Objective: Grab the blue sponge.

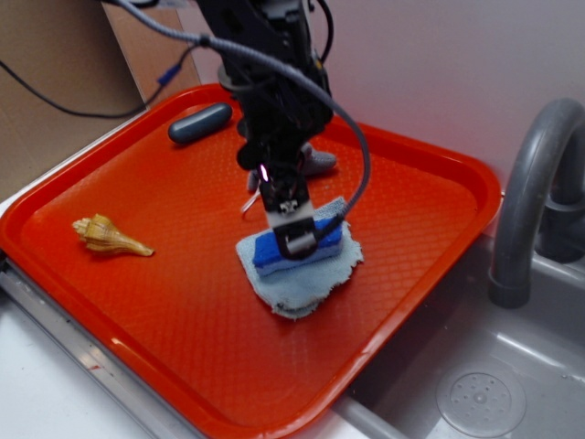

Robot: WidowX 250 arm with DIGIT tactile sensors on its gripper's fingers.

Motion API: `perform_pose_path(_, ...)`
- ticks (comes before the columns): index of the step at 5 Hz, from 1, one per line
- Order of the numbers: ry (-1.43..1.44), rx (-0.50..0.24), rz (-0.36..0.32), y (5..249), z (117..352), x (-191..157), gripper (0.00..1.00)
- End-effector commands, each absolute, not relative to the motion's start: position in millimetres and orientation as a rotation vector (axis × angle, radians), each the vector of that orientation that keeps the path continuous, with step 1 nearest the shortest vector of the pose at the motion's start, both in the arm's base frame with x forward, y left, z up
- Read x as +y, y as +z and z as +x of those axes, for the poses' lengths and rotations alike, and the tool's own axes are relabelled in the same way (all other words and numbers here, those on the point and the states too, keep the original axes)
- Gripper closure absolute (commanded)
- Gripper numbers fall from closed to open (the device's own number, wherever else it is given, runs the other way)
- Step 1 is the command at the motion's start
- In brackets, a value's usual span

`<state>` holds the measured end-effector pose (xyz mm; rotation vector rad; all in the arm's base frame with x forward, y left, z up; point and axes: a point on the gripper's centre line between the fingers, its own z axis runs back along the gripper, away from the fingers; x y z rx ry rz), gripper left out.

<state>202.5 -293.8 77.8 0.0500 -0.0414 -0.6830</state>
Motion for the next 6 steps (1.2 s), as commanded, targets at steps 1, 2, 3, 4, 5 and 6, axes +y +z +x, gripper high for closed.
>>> perform_pose_path(1,-0.690,0.001,0.034,59.8,192.5,-293.2,0.00)
perform_pose_path(2,-0.666,0.041,0.058,49.5,192.0,-295.3,0.00)
perform_pose_path(3,-0.669,0.029,0.089,53.3,191.7,-297.3,1.00)
perform_pose_path(4,-0.656,0.026,0.021,59.7,194.2,-292.7,1.00)
perform_pose_path(5,-0.530,-0.002,-0.055,88.4,205.3,-272.9,1.00)
perform_pose_path(6,-0.369,-0.045,-0.160,128.5,215.2,-243.6,1.00)
